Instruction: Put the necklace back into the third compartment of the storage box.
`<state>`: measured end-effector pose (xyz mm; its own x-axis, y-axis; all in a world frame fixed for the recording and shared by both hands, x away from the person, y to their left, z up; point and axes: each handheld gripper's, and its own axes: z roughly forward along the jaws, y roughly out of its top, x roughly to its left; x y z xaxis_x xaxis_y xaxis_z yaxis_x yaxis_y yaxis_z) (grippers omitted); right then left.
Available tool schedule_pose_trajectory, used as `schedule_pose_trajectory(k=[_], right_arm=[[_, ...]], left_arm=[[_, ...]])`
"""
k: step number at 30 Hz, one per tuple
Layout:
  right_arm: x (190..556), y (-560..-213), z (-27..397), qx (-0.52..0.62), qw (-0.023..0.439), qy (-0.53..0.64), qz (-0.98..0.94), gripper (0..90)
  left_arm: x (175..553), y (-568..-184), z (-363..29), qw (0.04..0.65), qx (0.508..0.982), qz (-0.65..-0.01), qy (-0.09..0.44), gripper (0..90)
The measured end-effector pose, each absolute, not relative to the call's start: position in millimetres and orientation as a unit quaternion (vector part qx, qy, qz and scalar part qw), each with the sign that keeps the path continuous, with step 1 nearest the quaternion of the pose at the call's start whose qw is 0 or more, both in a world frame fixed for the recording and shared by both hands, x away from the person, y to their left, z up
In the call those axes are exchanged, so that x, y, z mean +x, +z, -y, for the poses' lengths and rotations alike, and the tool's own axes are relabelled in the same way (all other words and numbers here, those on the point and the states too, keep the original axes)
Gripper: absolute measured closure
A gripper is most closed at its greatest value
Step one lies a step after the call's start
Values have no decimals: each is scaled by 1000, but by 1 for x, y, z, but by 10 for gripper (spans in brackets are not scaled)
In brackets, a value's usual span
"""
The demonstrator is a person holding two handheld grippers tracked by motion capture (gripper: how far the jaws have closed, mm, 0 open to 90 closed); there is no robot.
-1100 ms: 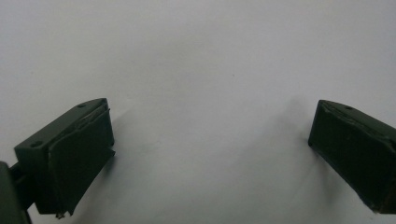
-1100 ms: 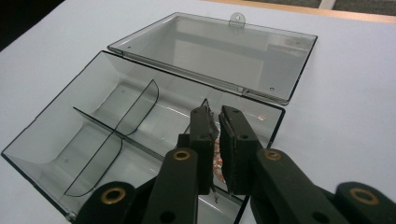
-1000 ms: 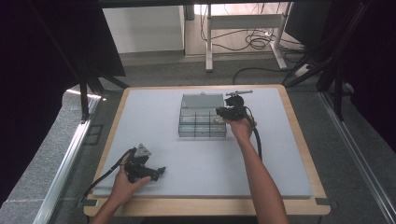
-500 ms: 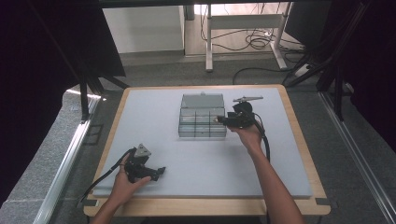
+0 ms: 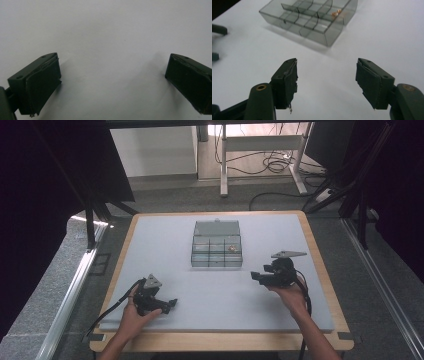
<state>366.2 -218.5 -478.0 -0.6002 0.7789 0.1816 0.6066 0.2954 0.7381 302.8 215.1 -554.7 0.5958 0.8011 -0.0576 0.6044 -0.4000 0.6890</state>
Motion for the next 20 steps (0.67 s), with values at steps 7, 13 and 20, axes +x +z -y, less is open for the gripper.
schedule_pose_trajectory(k=[7,13,20], right_arm=[[359,-489,241,455,109,399,-789,325],[360,-496,240,456,108,388,-793,318],[361,-500,242,455,119,382,-795,299]], left_arm=[[303,-555,-215,344,824,-426,143,0],[303,-555,-215,344,824,-426,143,0],[303,-555,-215,344,824,-426,142,0]])
